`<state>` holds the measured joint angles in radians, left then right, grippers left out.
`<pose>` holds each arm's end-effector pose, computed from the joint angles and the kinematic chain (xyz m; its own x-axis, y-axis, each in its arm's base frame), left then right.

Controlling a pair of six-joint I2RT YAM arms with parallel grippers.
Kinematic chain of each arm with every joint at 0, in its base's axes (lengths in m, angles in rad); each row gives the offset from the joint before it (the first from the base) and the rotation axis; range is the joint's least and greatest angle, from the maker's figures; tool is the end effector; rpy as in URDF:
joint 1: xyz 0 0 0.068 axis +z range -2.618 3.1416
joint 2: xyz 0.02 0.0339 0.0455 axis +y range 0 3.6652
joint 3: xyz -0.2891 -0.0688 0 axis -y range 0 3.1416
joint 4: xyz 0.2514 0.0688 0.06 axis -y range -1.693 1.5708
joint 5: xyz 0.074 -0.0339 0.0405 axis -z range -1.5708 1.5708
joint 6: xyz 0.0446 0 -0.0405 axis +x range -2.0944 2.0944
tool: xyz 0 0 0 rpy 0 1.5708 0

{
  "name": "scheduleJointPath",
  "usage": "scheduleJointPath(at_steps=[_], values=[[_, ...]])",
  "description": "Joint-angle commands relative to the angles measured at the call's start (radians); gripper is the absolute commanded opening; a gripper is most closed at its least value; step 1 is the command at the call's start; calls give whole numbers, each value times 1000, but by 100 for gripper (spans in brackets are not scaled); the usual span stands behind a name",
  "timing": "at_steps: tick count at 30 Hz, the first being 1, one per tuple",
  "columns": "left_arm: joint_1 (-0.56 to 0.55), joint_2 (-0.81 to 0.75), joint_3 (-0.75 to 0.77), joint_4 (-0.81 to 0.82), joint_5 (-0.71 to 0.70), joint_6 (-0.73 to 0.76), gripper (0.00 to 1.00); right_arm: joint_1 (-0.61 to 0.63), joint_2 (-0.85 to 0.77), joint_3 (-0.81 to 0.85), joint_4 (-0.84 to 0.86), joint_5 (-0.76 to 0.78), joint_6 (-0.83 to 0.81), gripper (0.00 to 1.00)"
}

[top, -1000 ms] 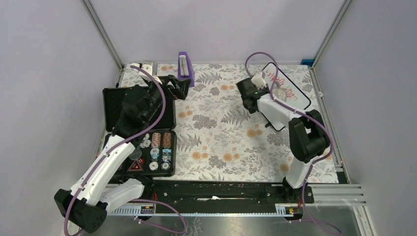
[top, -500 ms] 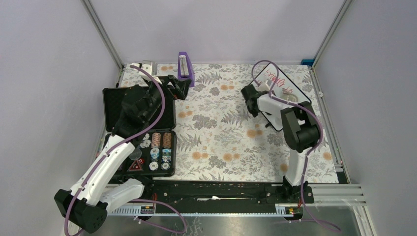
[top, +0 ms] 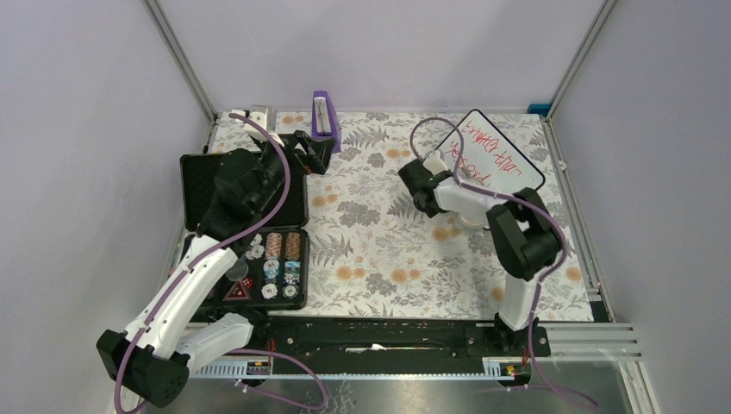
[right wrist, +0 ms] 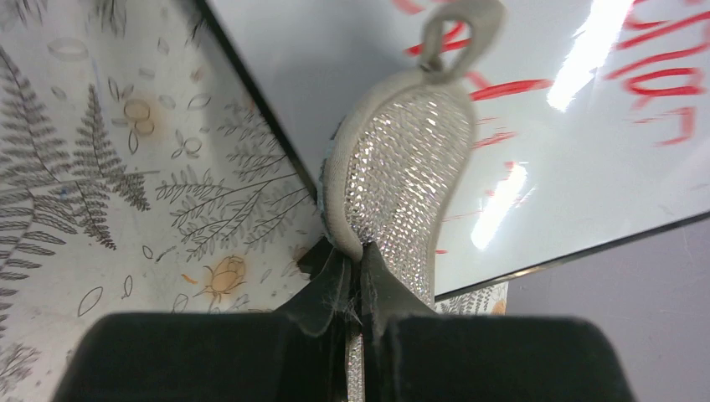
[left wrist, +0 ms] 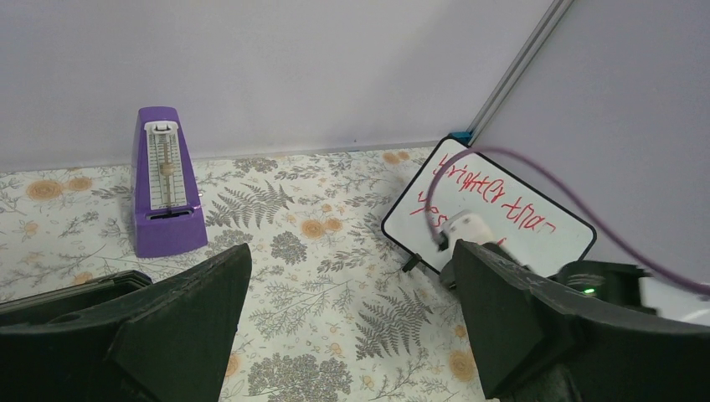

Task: Erase the whiteboard

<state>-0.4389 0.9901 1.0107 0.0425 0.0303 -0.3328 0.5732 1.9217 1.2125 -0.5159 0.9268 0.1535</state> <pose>0.2075 -0.0989 0.4279 -0.0938 -0.3167 -0.9439 0.4460 0.8343 -0.3242 0.3414 0.1780 0.1720 -0.7961 -0.4046 -0.4499 0.0241 0.7217 -0.6917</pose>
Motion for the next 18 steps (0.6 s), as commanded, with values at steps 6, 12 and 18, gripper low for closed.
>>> scheduleJointPath(at_steps=[6, 12, 18], values=[[6, -5, 25, 34, 25, -9, 99, -169, -187, 14, 36, 188, -61, 0], [6, -8, 23, 36, 25, -9, 99, -203, -85, 15, 20, 250, -64, 0], [6, -10, 23, 37, 27, -12, 99, -134, 35, 5, -10, 159, -2, 0]])
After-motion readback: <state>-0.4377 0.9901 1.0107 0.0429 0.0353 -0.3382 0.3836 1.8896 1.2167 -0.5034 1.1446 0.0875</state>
